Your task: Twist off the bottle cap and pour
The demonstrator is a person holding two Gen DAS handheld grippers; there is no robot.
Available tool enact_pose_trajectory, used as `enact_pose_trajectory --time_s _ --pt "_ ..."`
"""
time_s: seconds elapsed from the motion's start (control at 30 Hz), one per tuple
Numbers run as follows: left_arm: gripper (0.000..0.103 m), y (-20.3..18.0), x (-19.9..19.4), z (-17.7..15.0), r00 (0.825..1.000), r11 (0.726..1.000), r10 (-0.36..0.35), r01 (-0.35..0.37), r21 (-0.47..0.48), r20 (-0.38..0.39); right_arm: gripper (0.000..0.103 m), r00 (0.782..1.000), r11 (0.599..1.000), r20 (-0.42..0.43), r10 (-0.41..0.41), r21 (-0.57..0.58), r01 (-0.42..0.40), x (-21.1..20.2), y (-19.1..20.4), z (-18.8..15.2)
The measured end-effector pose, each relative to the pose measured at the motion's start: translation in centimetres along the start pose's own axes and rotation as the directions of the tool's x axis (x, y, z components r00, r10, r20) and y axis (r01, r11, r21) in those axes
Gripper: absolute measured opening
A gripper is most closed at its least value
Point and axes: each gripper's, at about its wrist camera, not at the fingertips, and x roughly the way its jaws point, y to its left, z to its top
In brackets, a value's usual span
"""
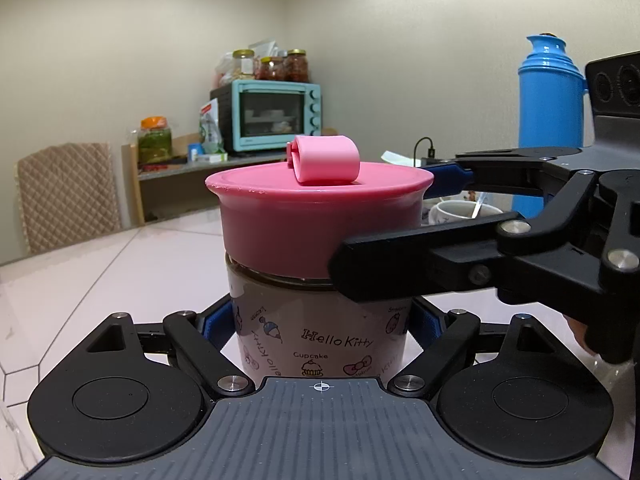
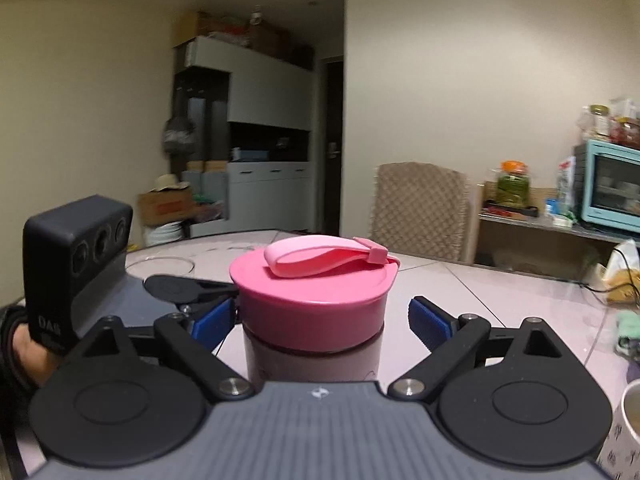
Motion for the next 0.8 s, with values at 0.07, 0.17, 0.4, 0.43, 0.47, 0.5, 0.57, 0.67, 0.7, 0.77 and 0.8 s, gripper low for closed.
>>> enact_pose_trajectory --time_s 0.07,0.17,0.4,0.43,0.47,0.5,0.57,0.67,0.7,0.77,0.8 --pt "0.09 0.1 0.0 0.0 1.0 1.0 0.0 0.0 0.0 0.0 0.095 1.0 1.0 0.005 -0.018 0.026 0.018 0.3 0.3 -0.1" --pt "0.09 0.0 0.0 0.0 1.0 1.0 0.001 -0.001 0.001 0.0 0.094 0.999 0.998 0.011 -0.039 0.05 0.039 0.8 0.2 -0.2" --pt "0.09 0.0 0.0 0.0 1.0 1.0 0.0 0.0 0.0 0.0 0.092 0.993 0.992 0.001 -0.118 0.034 0.117 1.4 1.5 0.1" --pt "0.09 0.0 0.0 0.0 1.0 1.0 0.0 0.0 0.0 0.0 0.09 0.992 0.991 -0.001 -0.127 0.033 0.127 1.4 1.6 0.1" --pt "0.09 0.0 0.0 0.0 1.0 1.0 0.0 0.0 0.0 0.0 0.089 0.991 0.99 -0.002 -0.136 0.031 0.136 1.5 1.8 0.1" --pt "0.09 0.0 0.0 0.0 1.0 1.0 0.0 0.0 0.0 0.0 0.087 0.99 0.99 -0.009 -0.141 0.027 0.141 1.5 1.9 0.1" --pt "0.09 0.0 -0.1 0.0 1.0 1.0 0.0 0.0 0.0 0.0 0.085 0.99 0.99 -0.011 -0.141 0.03 0.141 1.4 2.0 0.0" --pt "0.09 0.0 -0.1 0.0 1.0 1.0 -0.001 0.001 -0.001 0.0 0.085 0.991 0.99 -0.008 -0.136 0.031 0.136 1.4 2.1 -0.1" --pt "0.09 0.0 -0.1 0.0 1.0 1.0 -0.001 0.001 -0.002 0.0 0.085 0.992 0.991 -0.006 -0.13 0.027 0.13 1.3 2.0 -0.2" --pt "0.09 0.0 0.0 0.0 1.0 1.0 -0.001 0.001 -0.002 0.0 0.085 0.995 0.995 0.003 -0.104 0.011 0.103 1.2 1.7 -0.5" --pt "0.09 0.0 0.0 0.0 1.0 1.0 -0.001 0.001 -0.002 -0.001 0.085 0.996 0.996 0.006 -0.087 0.003 0.087 1.2 1.5 -0.5"
